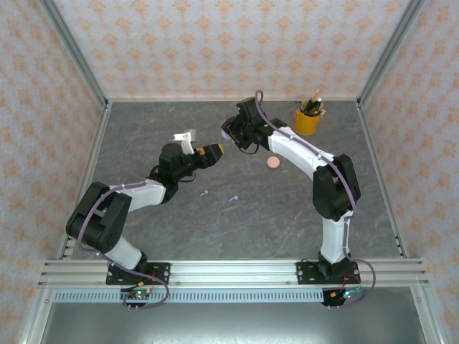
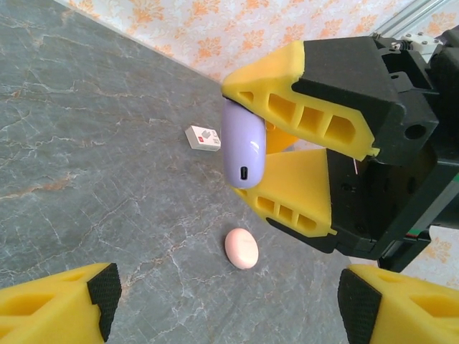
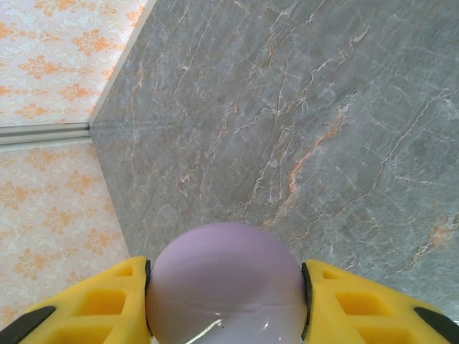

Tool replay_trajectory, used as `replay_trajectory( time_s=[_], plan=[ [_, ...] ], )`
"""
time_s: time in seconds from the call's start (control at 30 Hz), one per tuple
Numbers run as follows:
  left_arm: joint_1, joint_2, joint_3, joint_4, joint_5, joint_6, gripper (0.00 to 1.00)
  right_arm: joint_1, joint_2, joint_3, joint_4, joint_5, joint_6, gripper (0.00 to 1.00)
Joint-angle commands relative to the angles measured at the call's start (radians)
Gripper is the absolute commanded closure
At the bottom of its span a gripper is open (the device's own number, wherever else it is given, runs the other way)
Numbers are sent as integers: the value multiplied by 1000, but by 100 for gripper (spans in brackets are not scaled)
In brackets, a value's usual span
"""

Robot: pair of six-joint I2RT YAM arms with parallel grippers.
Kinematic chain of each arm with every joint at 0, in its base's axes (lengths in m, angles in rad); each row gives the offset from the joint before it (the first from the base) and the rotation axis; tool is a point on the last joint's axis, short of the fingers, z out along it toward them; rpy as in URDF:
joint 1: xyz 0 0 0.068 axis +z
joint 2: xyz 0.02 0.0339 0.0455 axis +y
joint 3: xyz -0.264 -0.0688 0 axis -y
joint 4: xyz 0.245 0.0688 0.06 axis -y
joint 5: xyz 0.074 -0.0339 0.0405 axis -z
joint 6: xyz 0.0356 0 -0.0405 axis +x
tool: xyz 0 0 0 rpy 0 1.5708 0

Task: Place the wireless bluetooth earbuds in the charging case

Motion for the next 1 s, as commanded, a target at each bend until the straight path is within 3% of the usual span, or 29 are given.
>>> replay_trajectory(
  time_s=[0.0, 0.97],
  plan=[
    [-10, 28, 42, 87, -37, 4, 20, -3, -54, -26, 58, -27, 46, 57],
    [-31, 184, 156, 191, -98, -51, 34, -4, -119, -121, 136, -116, 108, 59]
  ],
)
